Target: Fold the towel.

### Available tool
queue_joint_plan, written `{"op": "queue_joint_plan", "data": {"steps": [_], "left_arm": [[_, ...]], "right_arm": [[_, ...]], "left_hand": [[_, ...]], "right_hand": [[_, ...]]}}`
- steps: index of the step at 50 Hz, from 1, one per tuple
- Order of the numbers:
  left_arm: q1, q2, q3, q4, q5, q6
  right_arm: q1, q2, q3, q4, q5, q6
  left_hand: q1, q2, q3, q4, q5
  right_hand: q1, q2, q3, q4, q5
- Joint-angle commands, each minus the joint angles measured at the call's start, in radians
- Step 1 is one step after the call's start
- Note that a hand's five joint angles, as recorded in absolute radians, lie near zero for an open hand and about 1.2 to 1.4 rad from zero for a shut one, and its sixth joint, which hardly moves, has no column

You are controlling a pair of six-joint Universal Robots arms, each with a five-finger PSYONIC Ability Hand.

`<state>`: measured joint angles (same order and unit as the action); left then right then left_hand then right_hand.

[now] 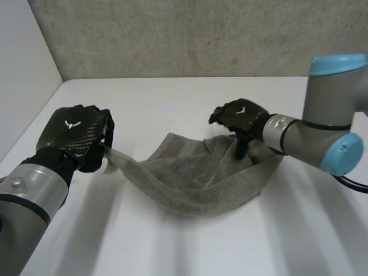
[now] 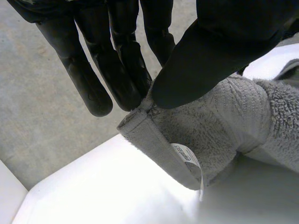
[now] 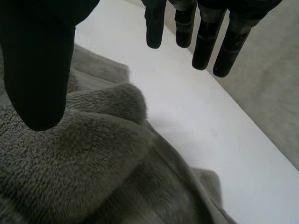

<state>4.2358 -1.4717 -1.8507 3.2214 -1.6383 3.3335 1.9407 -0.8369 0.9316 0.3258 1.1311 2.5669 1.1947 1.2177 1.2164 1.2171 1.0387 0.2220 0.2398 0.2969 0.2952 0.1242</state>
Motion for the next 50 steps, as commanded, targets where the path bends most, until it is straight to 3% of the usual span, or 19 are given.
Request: {"op": "queue_joint_plan", "data": {"steps": [1,5,7,8,9,10,16,18,21,23,28,32,37,42,48,50], "left_arm": [[-0.010,-0.013,-0.013,0.000,0.000,0.001],[-0.008,-0.027,-0.015,0.000,0.000,0.001],[-0.002,-0.038,-0.015,0.001,0.001,0.004],[0.004,-0.054,-0.012,0.006,0.002,0.014],[0.004,-0.055,-0.012,0.006,0.002,0.014],[0.007,-0.074,-0.004,0.012,0.002,0.029],[0.045,-0.194,0.111,0.107,0.000,0.136],[0.055,-0.228,0.170,0.141,0.000,0.167],[0.070,-0.292,0.327,0.217,-0.003,0.221],[0.075,-0.317,0.414,0.256,-0.014,0.233],[0.095,-0.355,0.608,0.387,-0.026,0.233],[0.104,-0.361,0.631,0.507,-0.063,0.232],[0.098,-0.372,0.533,0.512,-0.058,0.230],[0.090,-0.403,0.395,0.509,-0.054,0.233],[0.089,-0.426,0.222,0.506,-0.049,0.238],[0.089,-0.427,0.181,0.503,-0.048,0.236]], "right_arm": [[0.038,0.136,-0.071,-0.013,-0.042,-0.077],[0.050,0.180,-0.106,-0.011,-0.025,-0.105],[0.053,0.212,-0.137,-0.011,0.005,-0.125],[0.053,0.213,-0.137,-0.011,0.006,-0.125],[0.055,0.223,-0.154,-0.013,0.031,-0.134],[0.053,0.231,-0.181,-0.019,0.065,-0.148],[0.058,0.223,-0.316,-0.126,0.187,-0.148],[0.058,0.158,-0.379,-0.283,0.255,-0.087],[0.058,0.099,-0.381,-0.392,0.279,-0.030],[0.055,-0.017,-0.318,-0.619,0.335,0.088],[0.043,-0.174,-0.138,-0.861,0.401,0.157],[0.037,-0.223,-0.046,-0.855,0.380,0.157],[0.029,-0.228,0.097,-0.693,0.221,0.170],[0.012,-0.203,0.185,-0.625,0.116,0.179],[0.012,-0.131,0.236,-0.568,0.093,0.168],[0.012,-0.078,0.246,-0.475,0.090,0.167]], "left_hand": [[0.202,0.179,0.180,0.179,0.183],[0.202,0.179,0.180,0.179,0.183],[0.202,0.179,0.180,0.179,0.183],[0.202,0.179,0.180,0.179,0.183],[0.202,0.179,0.180,0.179,0.183],[0.202,0.179,0.180,0.179,0.183],[0.202,0.179,0.180,0.179,0.183],[0.202,0.179,0.180,0.179,0.183],[0.202,0.179,0.180,0.179,0.183],[0.202,0.179,0.180,0.179,0.183],[0.202,0.179,0.180,0.179,0.183],[0.202,0.179,0.180,0.179,0.183],[0.202,0.179,0.180,0.179,0.183],[0.202,0.179,0.180,0.179,0.183],[0.202,0.179,0.180,0.179,0.183],[0.202,0.179,0.180,0.179,0.183]], "right_hand": [[0.186,0.168,0.111,0.113,0.109],[0.406,0.388,0.331,0.333,0.329],[0.809,0.791,0.734,0.736,0.732],[0.811,0.793,0.736,0.738,0.735],[1.111,1.093,1.036,1.037,1.034],[1.174,1.156,1.099,1.100,1.097],[1.174,1.156,1.099,1.101,1.098],[1.174,1.156,1.099,1.101,1.098],[1.174,1.156,1.099,1.101,1.098],[1.174,1.156,1.099,1.101,1.098],[1.174,1.156,1.099,1.101,1.098],[1.174,1.156,1.099,1.101,1.098],[1.174,1.156,1.099,1.101,1.098],[1.174,1.156,1.099,1.101,1.098],[1.174,1.156,1.099,1.101,1.098],[1.174,1.156,1.099,1.101,1.098]]}}
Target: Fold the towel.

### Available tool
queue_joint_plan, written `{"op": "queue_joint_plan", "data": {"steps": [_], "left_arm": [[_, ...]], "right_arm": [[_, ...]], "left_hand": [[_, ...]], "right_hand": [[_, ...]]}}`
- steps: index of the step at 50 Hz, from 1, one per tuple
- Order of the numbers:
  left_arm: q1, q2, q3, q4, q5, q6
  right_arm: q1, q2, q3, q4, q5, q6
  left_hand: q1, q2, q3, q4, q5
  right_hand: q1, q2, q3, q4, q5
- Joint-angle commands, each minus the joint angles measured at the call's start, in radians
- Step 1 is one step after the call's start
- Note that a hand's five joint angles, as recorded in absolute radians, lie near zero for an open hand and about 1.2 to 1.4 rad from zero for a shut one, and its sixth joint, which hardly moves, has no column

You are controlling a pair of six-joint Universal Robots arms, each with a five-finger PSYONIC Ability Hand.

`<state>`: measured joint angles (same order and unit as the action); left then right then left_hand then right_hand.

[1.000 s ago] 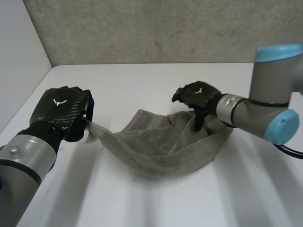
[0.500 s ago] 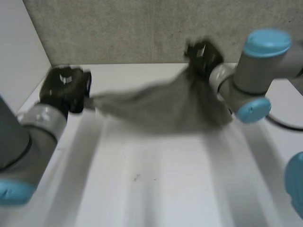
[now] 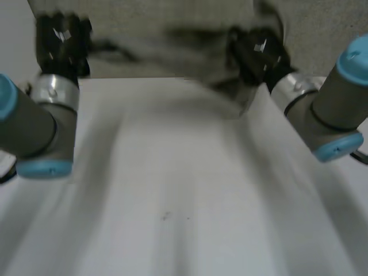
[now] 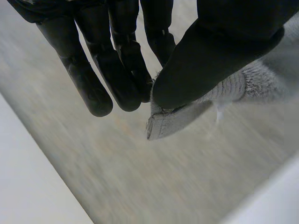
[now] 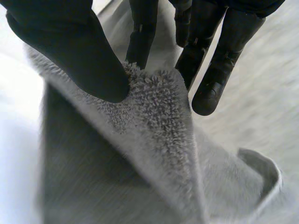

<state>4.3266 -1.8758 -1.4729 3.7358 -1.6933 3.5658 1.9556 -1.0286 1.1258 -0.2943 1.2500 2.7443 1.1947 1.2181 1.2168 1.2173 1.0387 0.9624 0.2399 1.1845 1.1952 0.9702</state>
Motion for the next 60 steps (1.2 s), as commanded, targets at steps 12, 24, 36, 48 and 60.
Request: {"op": "queue_joint_plan", "data": {"steps": [12,24,36,48,60], "left_arm": [[-0.005,-0.002,-0.353,-0.097,0.032,0.002],[-0.033,0.153,-0.397,-0.160,0.030,-0.004],[-0.039,0.219,-0.468,-0.203,0.035,-0.002],[0.001,0.233,-0.468,-0.203,0.034,-0.002],[0.016,0.237,-0.497,-0.200,0.035,-0.005]], "right_arm": [[-0.027,0.148,0.085,0.314,-0.044,-0.015],[-0.030,0.004,0.141,0.320,-0.034,0.000],[-0.091,-0.073,0.281,0.457,-0.034,-0.022],[-0.300,-0.130,0.325,0.337,-0.047,0.219],[-0.308,-0.059,0.318,0.331,-0.057,0.265]], "left_hand": [[0.202,0.178,0.179,0.179,0.183],[0.202,0.178,0.179,0.179,0.183],[0.202,0.178,0.179,0.179,0.183],[0.202,0.178,0.179,0.179,0.183],[0.202,0.178,0.179,0.179,0.183]], "right_hand": [[0.434,1.156,0.212,0.201,0.252],[0.434,1.156,0.212,0.201,0.252],[-0.678,0.045,-0.900,-0.911,-0.860],[-0.654,0.068,-0.876,-0.887,-0.837],[-0.654,0.068,-0.876,-0.887,-0.837]]}}
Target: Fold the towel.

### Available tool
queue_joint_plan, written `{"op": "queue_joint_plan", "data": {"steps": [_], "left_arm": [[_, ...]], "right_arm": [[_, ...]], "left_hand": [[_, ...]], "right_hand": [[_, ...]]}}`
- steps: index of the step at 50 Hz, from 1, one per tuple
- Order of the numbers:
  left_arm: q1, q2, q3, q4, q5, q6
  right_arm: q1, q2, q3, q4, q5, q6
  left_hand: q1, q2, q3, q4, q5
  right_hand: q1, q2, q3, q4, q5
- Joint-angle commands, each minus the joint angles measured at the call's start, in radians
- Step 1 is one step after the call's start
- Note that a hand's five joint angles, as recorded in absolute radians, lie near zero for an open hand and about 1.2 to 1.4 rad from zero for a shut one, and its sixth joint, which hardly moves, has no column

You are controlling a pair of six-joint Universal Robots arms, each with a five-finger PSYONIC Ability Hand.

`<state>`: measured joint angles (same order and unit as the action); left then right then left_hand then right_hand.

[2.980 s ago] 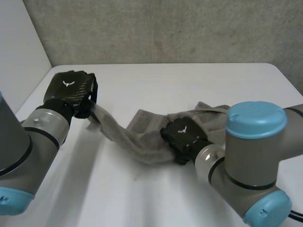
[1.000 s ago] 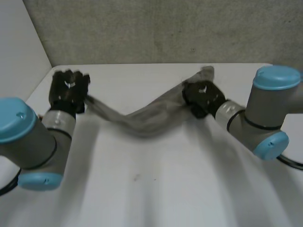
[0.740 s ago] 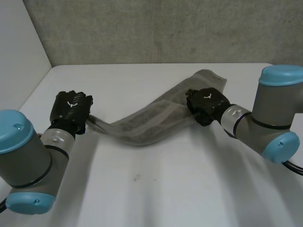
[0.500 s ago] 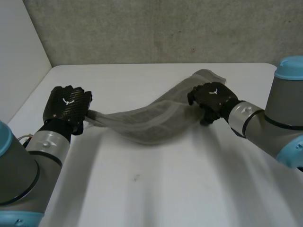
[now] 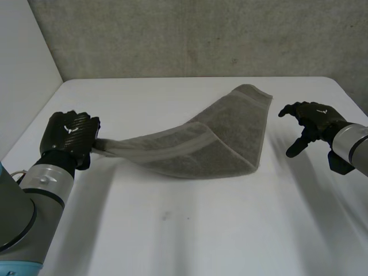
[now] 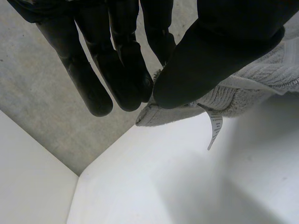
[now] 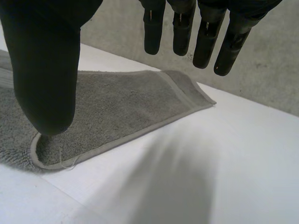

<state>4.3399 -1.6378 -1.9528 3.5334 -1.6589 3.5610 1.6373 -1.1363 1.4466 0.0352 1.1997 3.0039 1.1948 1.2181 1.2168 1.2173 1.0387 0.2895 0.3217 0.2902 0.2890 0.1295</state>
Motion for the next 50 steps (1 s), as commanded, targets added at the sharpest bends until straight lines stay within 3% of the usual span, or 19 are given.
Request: {"op": "queue_joint_plan", "data": {"steps": [1,13,29,41,47,50], "left_arm": [[0.003,0.000,-0.021,0.002,0.001,-0.001],[0.004,0.019,-0.028,0.001,0.001,-0.001],[0.000,0.162,-0.038,-0.002,0.028,-0.005],[0.001,0.286,-0.018,-0.007,0.048,-0.120],[0.004,0.317,0.015,-0.005,0.048,-0.123],[0.017,0.316,0.018,-0.002,0.050,-0.120]], "right_arm": [[0.010,0.052,0.000,0.000,-0.009,0.007],[0.018,0.078,0.018,0.000,-0.020,0.017],[0.191,0.185,-0.126,0.000,-0.017,0.112],[0.320,0.335,-0.264,0.005,0.000,0.116],[0.364,0.374,-0.276,0.003,0.026,0.118],[0.372,0.379,-0.267,0.006,0.057,0.110]], "left_hand": [[0.201,0.178,0.179,0.179,0.183],[0.201,0.178,0.179,0.179,0.183],[0.201,0.178,0.179,0.179,0.183],[0.201,0.178,0.179,0.179,0.183],[0.201,0.178,0.179,0.179,0.183],[0.201,0.178,0.179,0.179,0.183]], "right_hand": [[0.016,-0.017,0.015,0.016,0.001],[0.007,-0.025,0.006,0.007,-0.008],[-0.046,-0.078,-0.047,-0.045,-0.060],[-0.043,-0.075,-0.044,-0.043,-0.058],[0.018,-0.014,0.018,0.019,0.004],[0.212,0.180,0.212,0.213,0.198]]}}
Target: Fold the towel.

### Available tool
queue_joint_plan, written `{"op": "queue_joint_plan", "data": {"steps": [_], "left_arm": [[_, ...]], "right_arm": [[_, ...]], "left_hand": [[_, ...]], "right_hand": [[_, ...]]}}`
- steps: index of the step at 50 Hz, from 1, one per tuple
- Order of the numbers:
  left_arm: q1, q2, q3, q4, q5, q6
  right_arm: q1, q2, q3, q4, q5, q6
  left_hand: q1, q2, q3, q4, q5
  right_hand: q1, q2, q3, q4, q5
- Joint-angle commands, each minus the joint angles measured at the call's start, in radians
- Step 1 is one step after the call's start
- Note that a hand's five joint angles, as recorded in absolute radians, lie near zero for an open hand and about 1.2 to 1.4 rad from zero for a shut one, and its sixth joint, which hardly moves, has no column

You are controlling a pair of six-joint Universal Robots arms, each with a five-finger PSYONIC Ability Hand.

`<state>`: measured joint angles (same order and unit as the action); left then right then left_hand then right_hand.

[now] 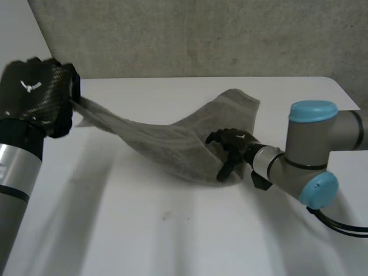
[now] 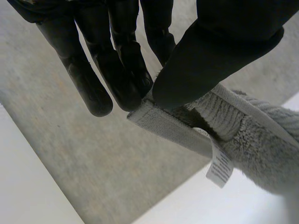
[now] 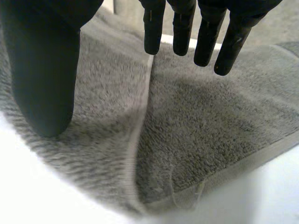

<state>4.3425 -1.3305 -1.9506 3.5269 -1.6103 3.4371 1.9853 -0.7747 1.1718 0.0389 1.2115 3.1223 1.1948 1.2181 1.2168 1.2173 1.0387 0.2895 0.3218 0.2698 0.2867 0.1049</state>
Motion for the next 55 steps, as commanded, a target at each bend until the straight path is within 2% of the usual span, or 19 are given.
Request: {"op": "queue_joint_plan", "data": {"steps": [1,2,3,4,5,6,13,21,29,30,31,32,33,34,35,36,42,48,55], "left_arm": [[0.028,0.007,0.016,0.006,0.004,0.004],[0.028,0.007,0.016,0.006,0.004,0.004],[0.048,0.005,0.018,0.006,0.006,0.004],[0.077,-0.004,0.021,0.007,0.016,0.005],[0.077,-0.004,0.021,0.007,0.017,0.005],[0.107,-0.012,0.025,0.009,0.033,0.005],[0.244,-0.202,0.097,0.017,0.141,0.010],[0.322,-0.389,0.200,0.012,0.147,0.039],[0.330,-0.466,0.214,0.033,0.150,0.102],[0.330,-0.466,0.214,0.033,0.150,0.102],[0.325,-0.470,0.210,0.033,0.152,0.111],[0.318,-0.469,0.205,0.030,0.153,0.120],[0.318,-0.469,0.205,0.030,0.153,0.120],[0.315,-0.464,0.200,0.023,0.153,0.128],[0.315,-0.464,0.200,0.023,0.153,0.128],[0.310,-0.457,0.199,0.012,0.153,0.138],[0.238,-0.400,0.202,-0.100,0.153,0.180],[0.108,-0.386,0.255,-0.166,0.150,0.177],[0.028,-0.421,0.335,-0.190,0.148,0.172]], "right_arm": [[0.024,0.015,0.017,0.002,0.042,-0.010],[0.026,0.011,0.029,0.004,0.042,-0.010],[0.026,0.011,0.029,0.004,0.042,-0.010],[0.026,0.005,0.045,0.004,0.036,-0.004],[0.026,0.005,0.045,0.004,0.036,-0.004],[0.033,-0.004,0.063,-0.004,0.034,0.001],[0.130,-0.106,0.173,-0.069,0.010,0.019],[0.248,-0.138,0.223,-0.083,-0.049,0.130],[0.310,-0.170,0.229,-0.086,-0.102,0.209],[0.300,-0.178,0.226,-0.086,-0.098,0.208],[0.290,-0.195,0.226,-0.090,-0.087,0.203],[0.290,-0.195,0.226,-0.090,-0.087,0.203],[0.274,-0.211,0.224,-0.088,-0.070,0.191],[0.274,-0.212,0.224,-0.088,-0.070,0.191],[0.248,-0.231,0.224,-0.083,-0.047,0.170],[0.203,-0.250,0.227,-0.080,-0.018,0.141],[0.015,-0.285,0.269,-0.074,0.052,-0.008],[-0.037,-0.290,0.313,-0.076,0.052,-0.068],[-0.082,-0.320,0.368,-0.086,0.043,-0.077]], "left_hand": [[0.201,0.178,0.179,0.179,0.183],[0.201,0.178,0.179,0.179,0.183],[0.201,0.178,0.179,0.179,0.183],[0.201,0.178,0.179,0.179,0.183],[0.201,0.178,0.179,0.179,0.183],[0.201,0.178,0.179,0.179,0.183],[0.201,0.178,0.179,0.179,0.183],[0.201,0.178,0.179,0.179,0.183],[0.201,0.178,0.179,0.179,0.183],[0.201,0.178,0.179,0.179,0.183],[0.089,0.065,0.066,0.066,0.070],[-0.325,-0.349,-0.347,-0.348,-0.344],[-0.329,-0.353,-0.352,-0.352,-0.348],[-0.803,-0.827,-0.825,-0.826,-0.822],[-0.808,-0.831,-0.830,-0.831,-0.827],[-1.020,-1.044,-1.042,-1.043,-1.039],[-1.020,-1.044,-1.042,-1.043,-1.039],[-1.014,-1.037,-1.036,-1.036,-1.032],[-0.990,-1.013,-1.012,-1.013,-1.009]], "right_hand": [[0.361,0.328,0.380,0.363,0.371],[0.609,0.577,0.629,0.612,0.619],[0.612,0.579,0.631,0.614,0.622],[0.847,0.815,0.867,0.850,0.857],[0.849,0.817,0.869,0.852,0.859],[1.104,1.072,1.124,1.107,1.114],[1.107,1.074,1.126,1.110,1.117],[1.107,1.074,1.126,1.110,1.117],[1.107,1.074,1.126,1.110,1.117],[0.901,0.869,0.921,0.904,0.911],[0.507,0.475,0.527,0.510,0.517],[0.503,0.471,0.523,0.506,0.513],[0.288,0.256,0.308,0.291,0.298],[0.286,0.253,0.305,0.289,0.296],[0.199,0.166,0.218,0.201,0.209],[0.171,0.139,0.191,0.174,0.182],[0.142,0.110,0.162,0.145,0.152],[0.115,0.083,0.135,0.118,0.126],[0.066,0.033,0.085,0.068,0.076]]}}
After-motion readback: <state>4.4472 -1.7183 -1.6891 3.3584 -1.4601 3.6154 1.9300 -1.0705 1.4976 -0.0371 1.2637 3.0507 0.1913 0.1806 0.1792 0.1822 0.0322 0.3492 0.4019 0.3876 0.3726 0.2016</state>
